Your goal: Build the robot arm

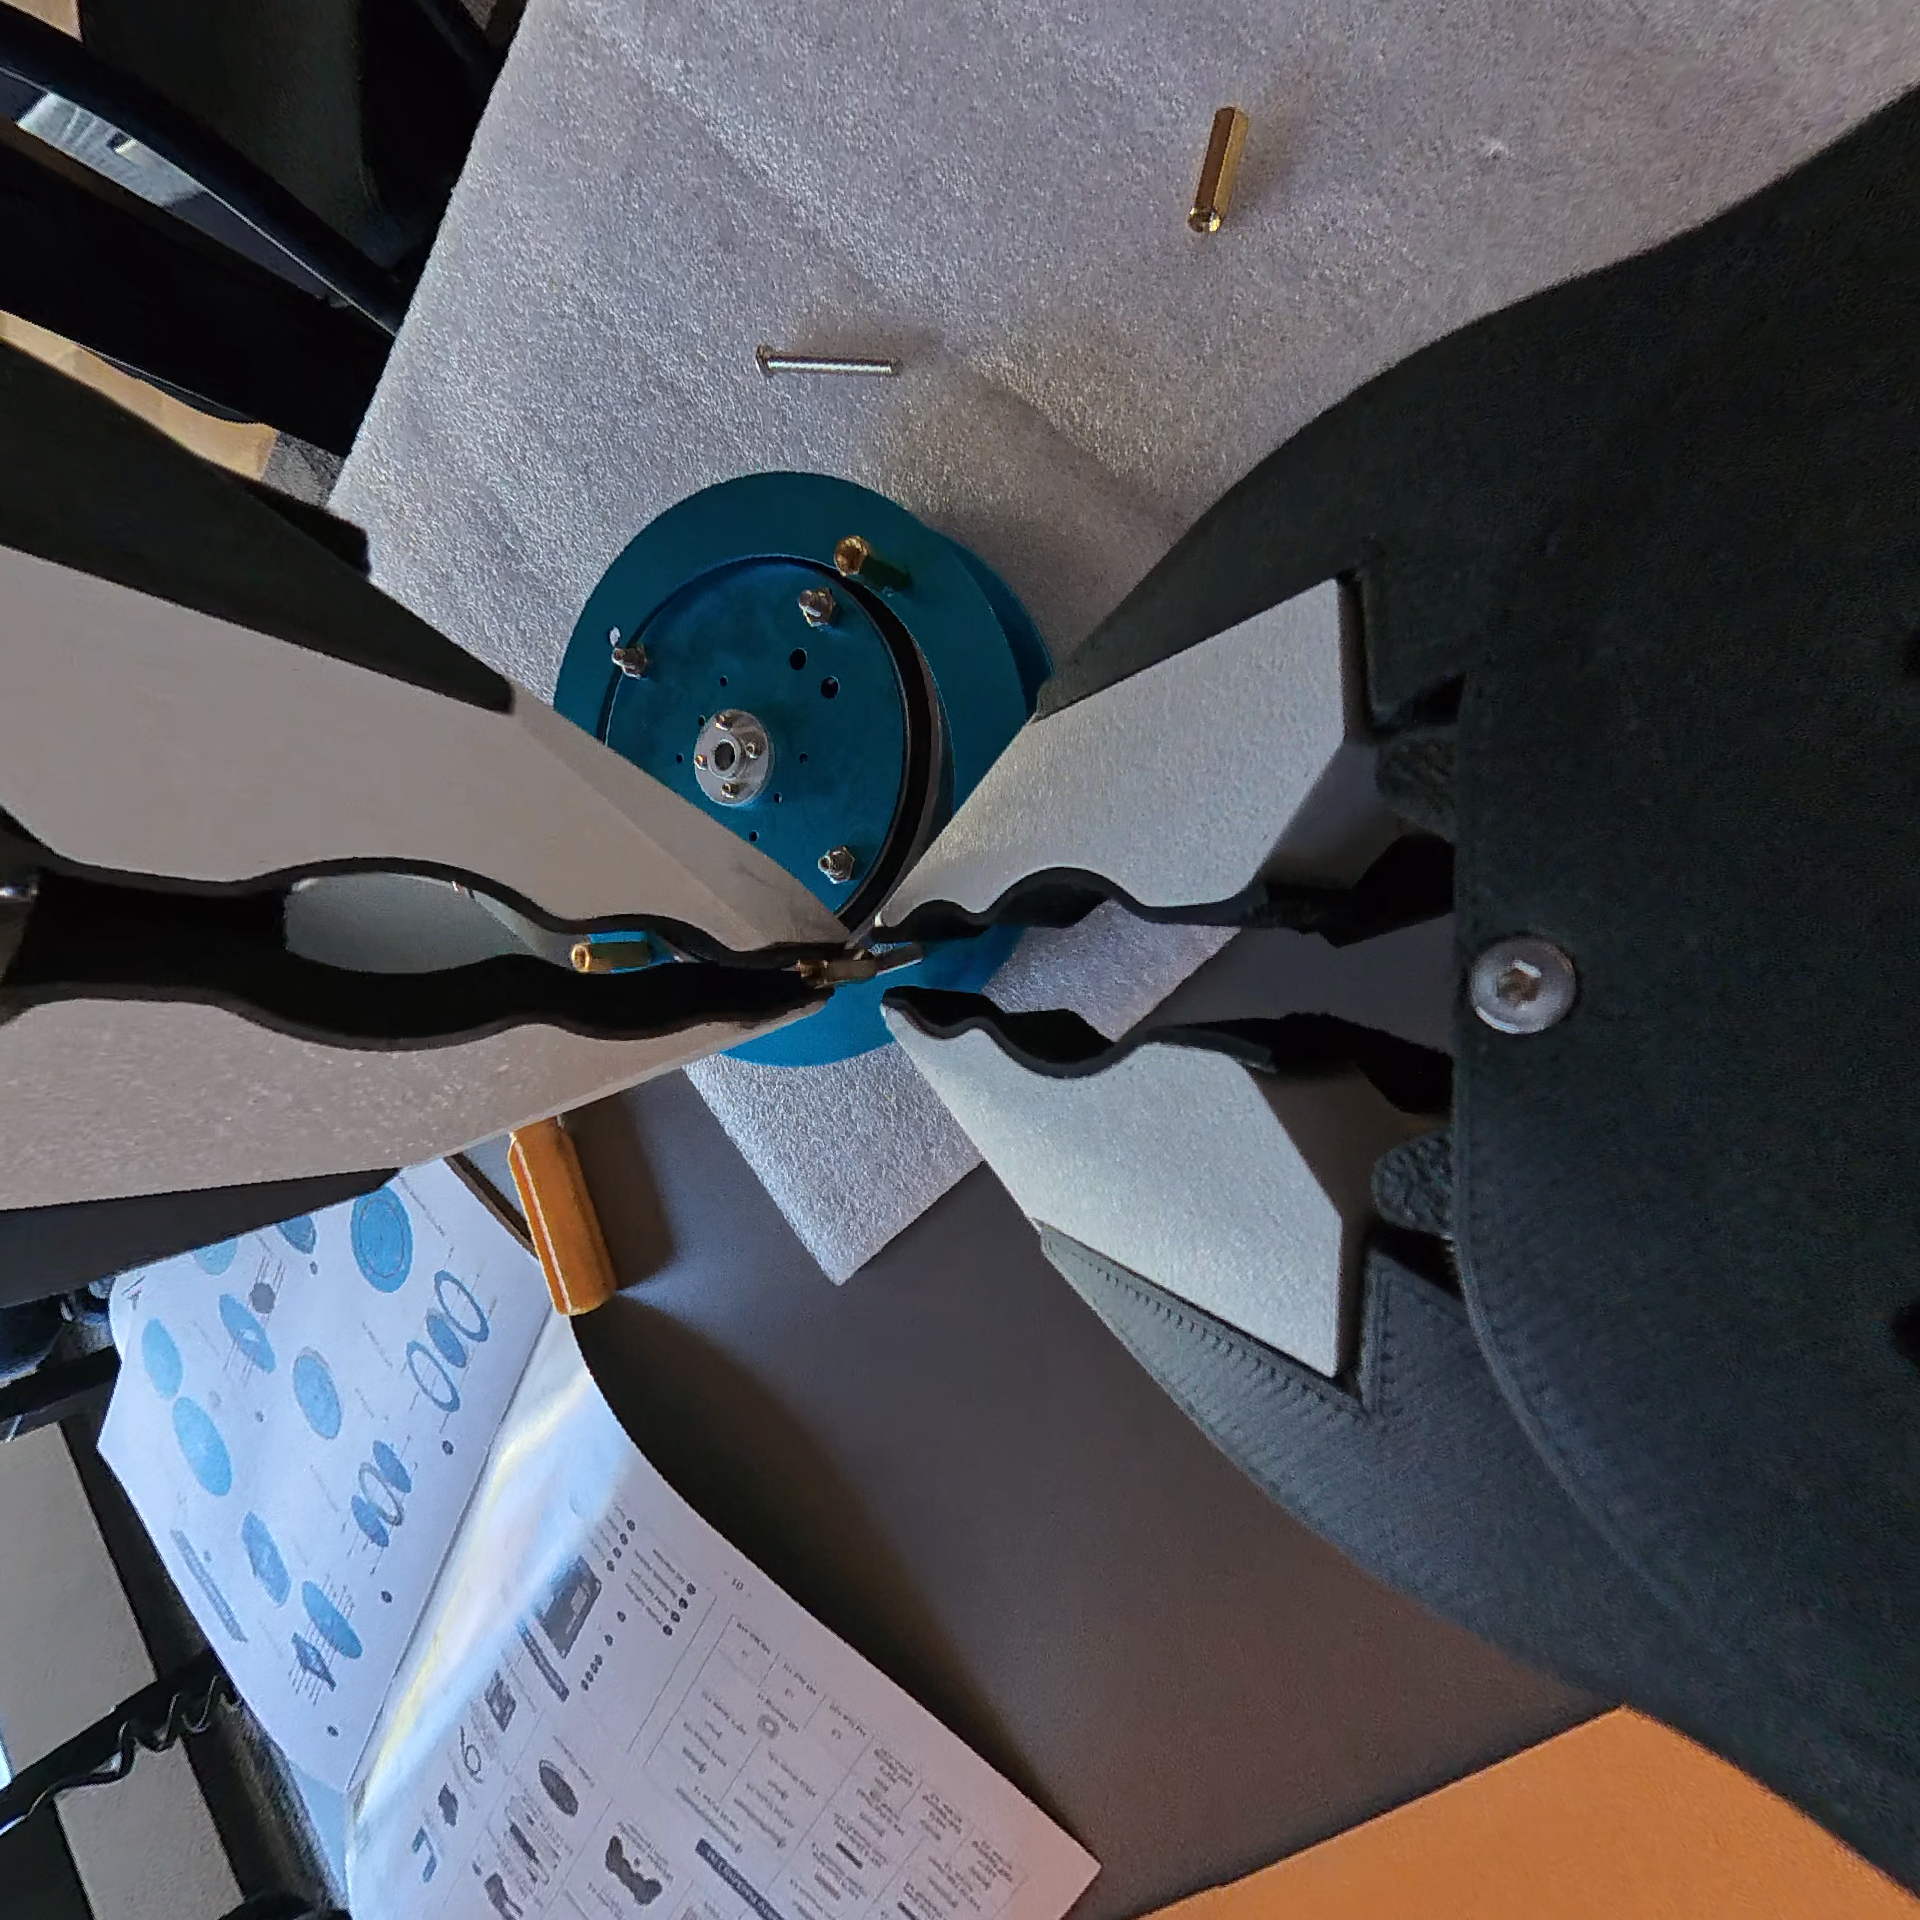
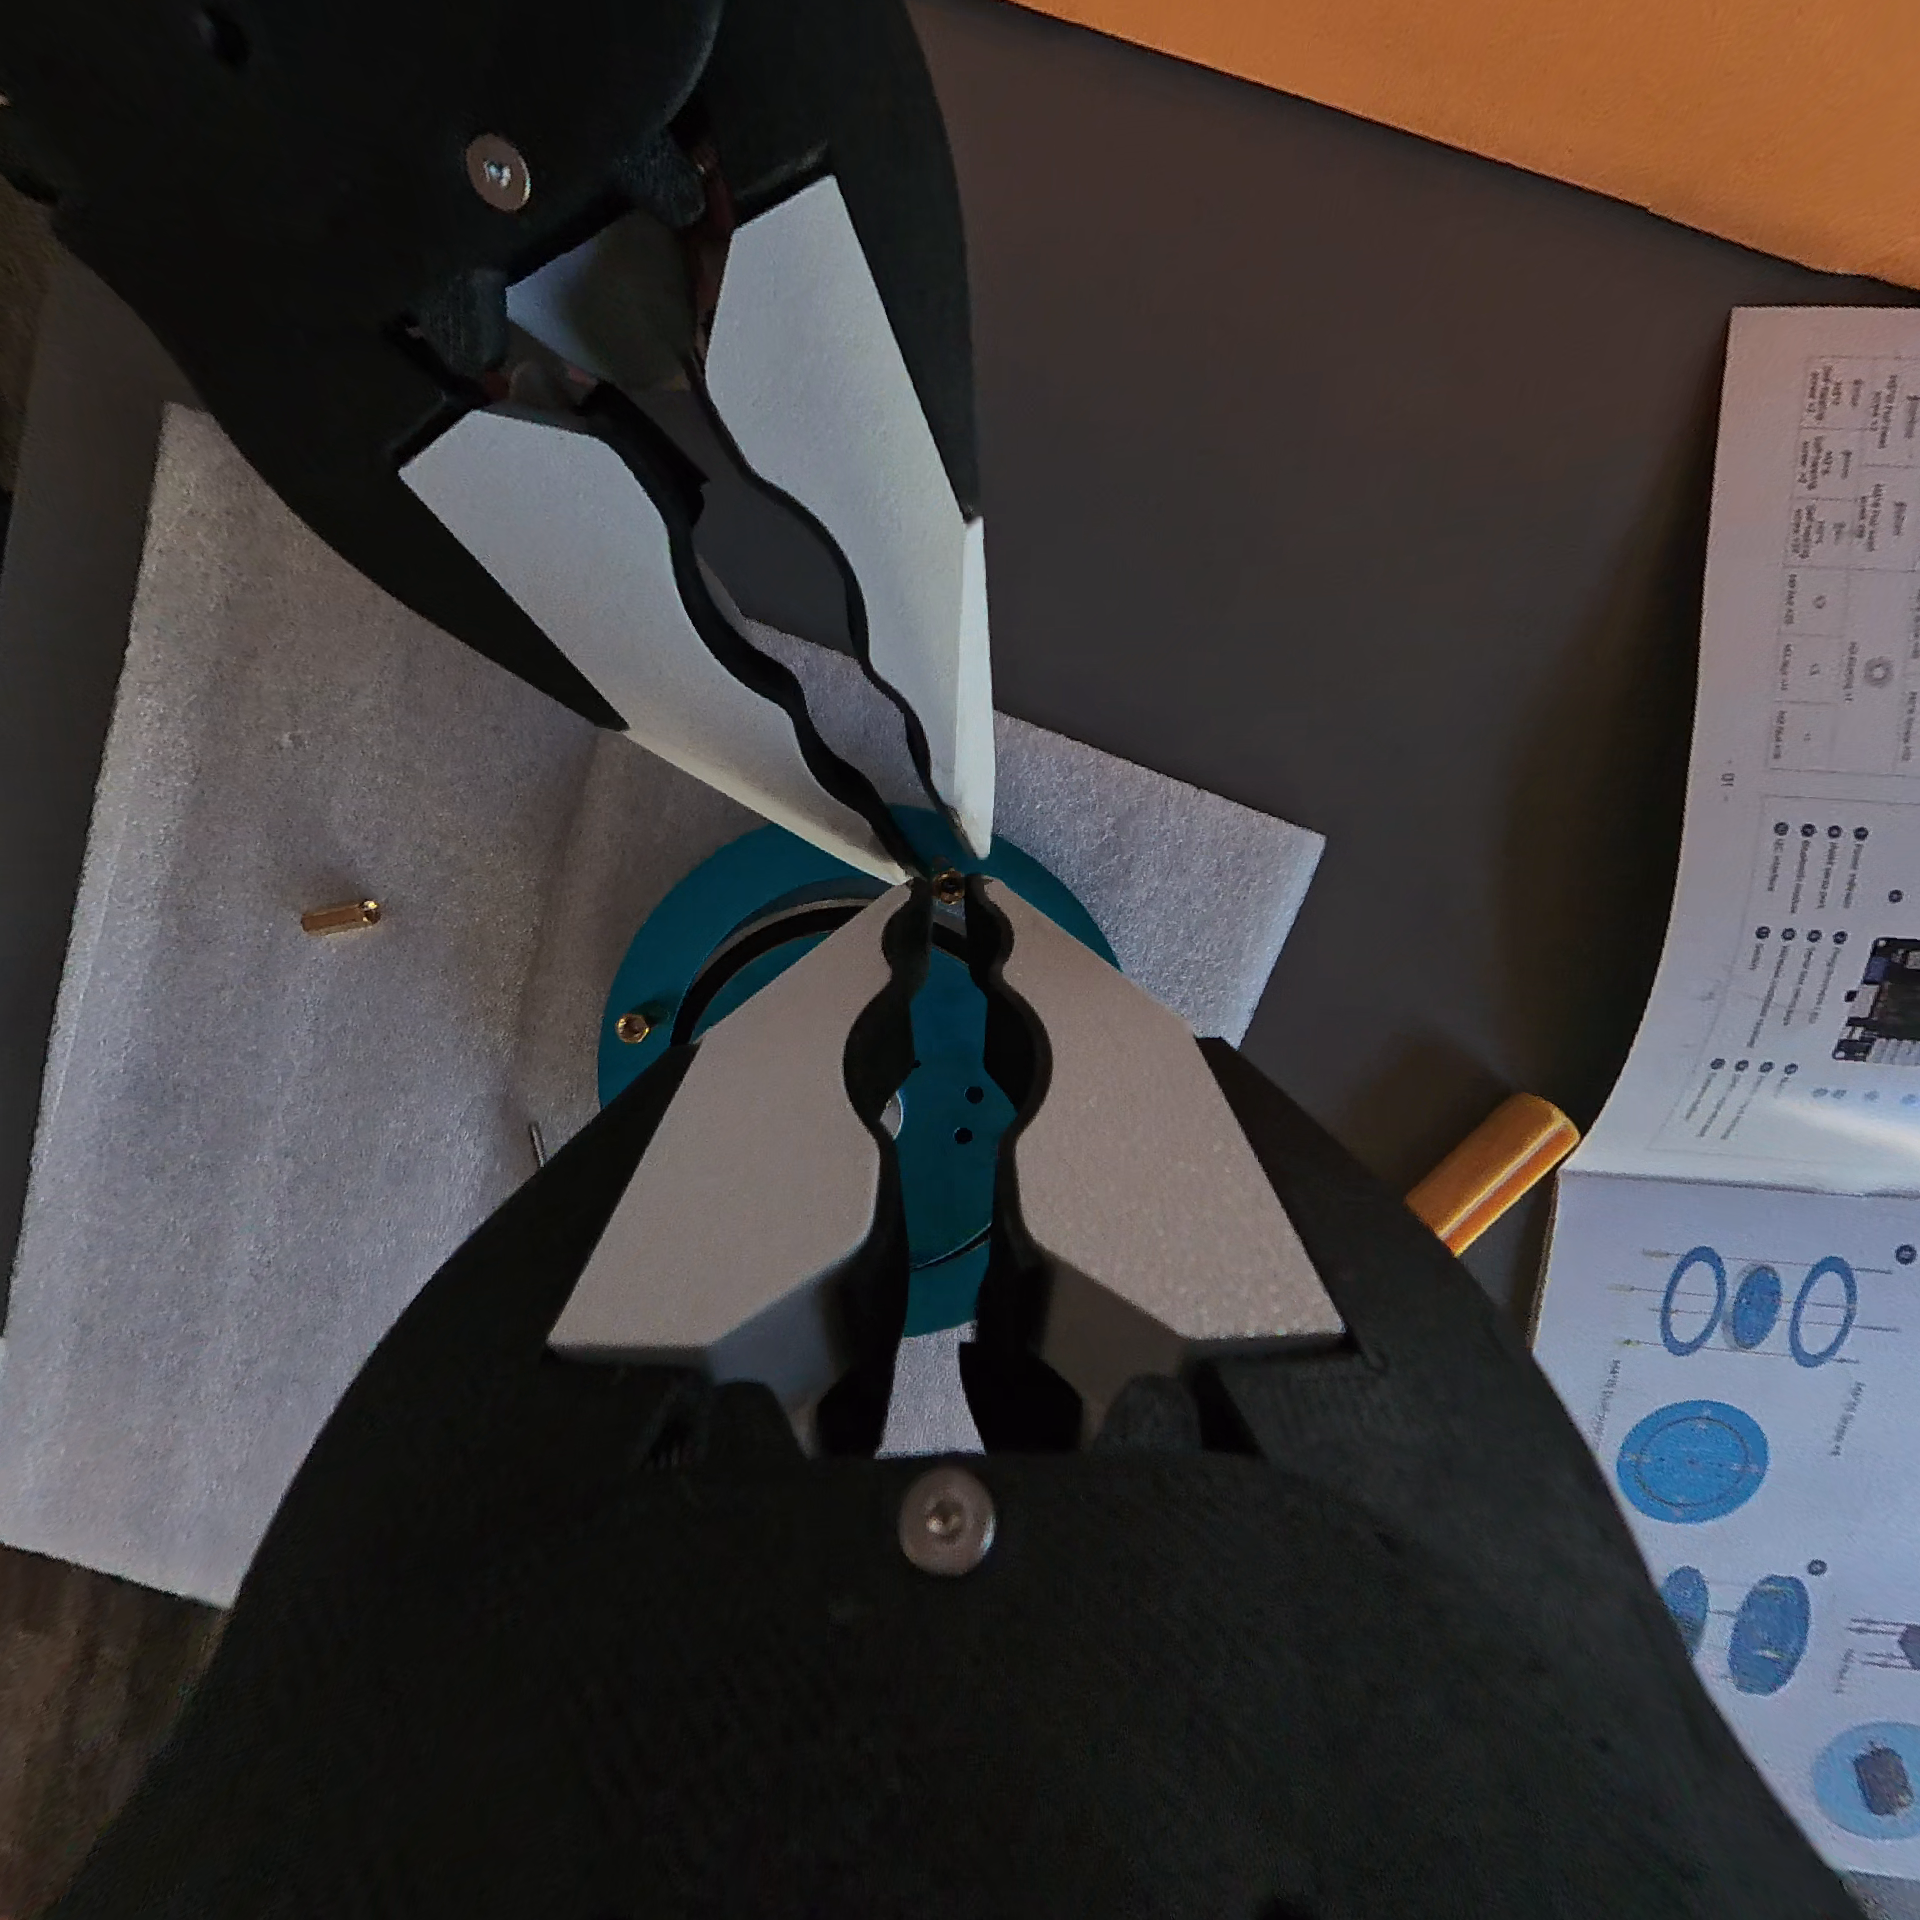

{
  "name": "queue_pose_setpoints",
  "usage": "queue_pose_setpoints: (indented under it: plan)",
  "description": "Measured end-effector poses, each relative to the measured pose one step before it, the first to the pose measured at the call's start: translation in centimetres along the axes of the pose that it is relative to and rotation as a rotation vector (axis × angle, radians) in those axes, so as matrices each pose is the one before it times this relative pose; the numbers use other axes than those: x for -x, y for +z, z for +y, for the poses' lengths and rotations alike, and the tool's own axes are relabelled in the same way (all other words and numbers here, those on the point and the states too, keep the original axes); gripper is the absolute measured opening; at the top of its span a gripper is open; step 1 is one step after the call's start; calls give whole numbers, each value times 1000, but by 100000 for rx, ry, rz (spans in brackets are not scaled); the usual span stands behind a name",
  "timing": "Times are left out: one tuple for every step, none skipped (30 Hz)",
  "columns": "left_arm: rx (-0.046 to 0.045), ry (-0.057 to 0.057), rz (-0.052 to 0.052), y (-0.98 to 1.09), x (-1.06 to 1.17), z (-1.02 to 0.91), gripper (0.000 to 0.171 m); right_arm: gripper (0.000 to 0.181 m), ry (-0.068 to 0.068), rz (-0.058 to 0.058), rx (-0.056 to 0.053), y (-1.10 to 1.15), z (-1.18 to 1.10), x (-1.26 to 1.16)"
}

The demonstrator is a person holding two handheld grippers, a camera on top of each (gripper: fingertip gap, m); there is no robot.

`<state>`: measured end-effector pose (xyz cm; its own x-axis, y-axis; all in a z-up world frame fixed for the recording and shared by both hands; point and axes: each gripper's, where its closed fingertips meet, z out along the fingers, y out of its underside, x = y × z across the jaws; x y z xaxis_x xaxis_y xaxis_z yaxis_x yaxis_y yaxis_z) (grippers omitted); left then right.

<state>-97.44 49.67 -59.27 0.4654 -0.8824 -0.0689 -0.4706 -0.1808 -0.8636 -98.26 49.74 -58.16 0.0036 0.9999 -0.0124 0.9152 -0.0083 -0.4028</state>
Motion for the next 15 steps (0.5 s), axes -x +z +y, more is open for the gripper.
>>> queue_pose_setpoints:
  plan:
    - [543, 527, 17, 100, -48, 59, 6, 6, 1092, 134, -1088, 50, -22, 26]
    - [813, 670, -42, 101, -32, 130, 3, 6, 1323, 216, -1179, 55, -36, 9]
    - [695, 400, -92, 87, -31, 126, 3, 5, 1348, 512, -1143, 51, -32, -52]
    - [298, 123, -204, 52, -8, 52, 3, 5, 1410, 423, -923, 31, 6, -48]
    - [89, 112, -204, 0, 9, 6, 3, 5, 2097, 242, -634, 10, 18, -35]
    - [-110, -54, -55, -4, 0, -9, 3, 5, 2779, -11, -438, -17, -6, -30]
    - [-77, -317, 32, 4, 9, -6, 2, 5, 3206, 178, -382, 1, 17, -30]
    - [-13, -376, 60, -1, 1, 3, 2, 5, 3555, 105, -458, -2, -9, -17]
    - [-44, -278, 59, -19, -14, 9, 2, 5, 2953, 153, -544, 7, 0, 18]
    - [-112, -288, 6, -19, -6, -9, 2, 5, 2190, 495, -747, 6, -9, 1]
    - [-260, -159, -101, -44, -11, -35, 4, 5, 1405, 583, -758, 1, -10, 3]
    - [-874, -12, -206, -85, 2, -154, 7, 5, 596, 633, -620, -1, 4, -9]
    - [-1278, -70, -623, -141, 72, -231, 8, 5, 324, 254, -417, -1, 0, 2]
    - [-1446, -248, -515, -145, 92, -244, 9, 5, 263, 82, -212, -4, 4, -2]
    - [-835, -207, 121, -127, 1, -149, 8, 5, 254, -183, -266, -8, -35, 21]
